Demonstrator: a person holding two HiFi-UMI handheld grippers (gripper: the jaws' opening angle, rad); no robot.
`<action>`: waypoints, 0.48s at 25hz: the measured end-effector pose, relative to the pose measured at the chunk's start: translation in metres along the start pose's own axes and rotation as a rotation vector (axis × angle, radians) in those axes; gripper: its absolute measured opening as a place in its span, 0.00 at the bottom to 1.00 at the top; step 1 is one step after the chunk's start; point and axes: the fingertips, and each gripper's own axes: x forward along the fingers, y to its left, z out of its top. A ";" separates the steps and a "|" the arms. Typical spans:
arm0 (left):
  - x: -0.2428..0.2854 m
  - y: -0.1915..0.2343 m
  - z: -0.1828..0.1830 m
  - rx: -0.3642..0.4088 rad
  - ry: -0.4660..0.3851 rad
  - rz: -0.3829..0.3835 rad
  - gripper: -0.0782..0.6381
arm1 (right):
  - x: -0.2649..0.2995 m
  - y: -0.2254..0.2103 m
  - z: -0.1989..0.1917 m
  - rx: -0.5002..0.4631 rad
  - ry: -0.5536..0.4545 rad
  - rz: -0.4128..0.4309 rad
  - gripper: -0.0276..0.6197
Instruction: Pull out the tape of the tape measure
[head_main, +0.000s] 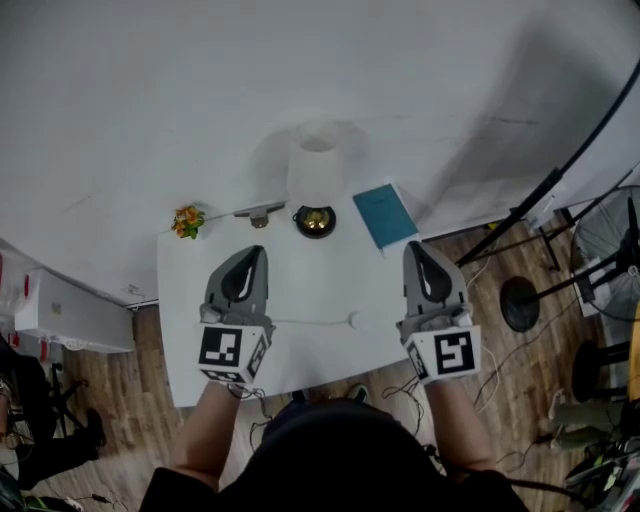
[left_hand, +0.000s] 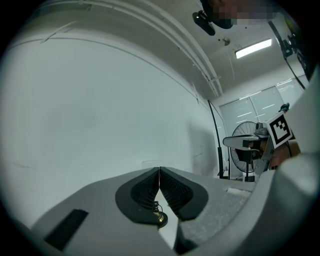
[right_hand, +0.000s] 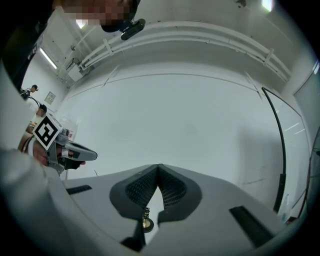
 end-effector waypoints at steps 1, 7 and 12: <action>0.000 0.000 -0.001 -0.001 0.001 0.000 0.12 | 0.000 0.000 0.000 0.000 0.001 0.001 0.05; 0.004 0.003 -0.010 -0.009 0.027 -0.001 0.12 | 0.005 -0.001 -0.002 0.001 0.000 0.000 0.05; 0.004 0.006 -0.017 -0.010 0.032 0.002 0.12 | 0.009 0.001 -0.009 0.009 0.008 -0.001 0.05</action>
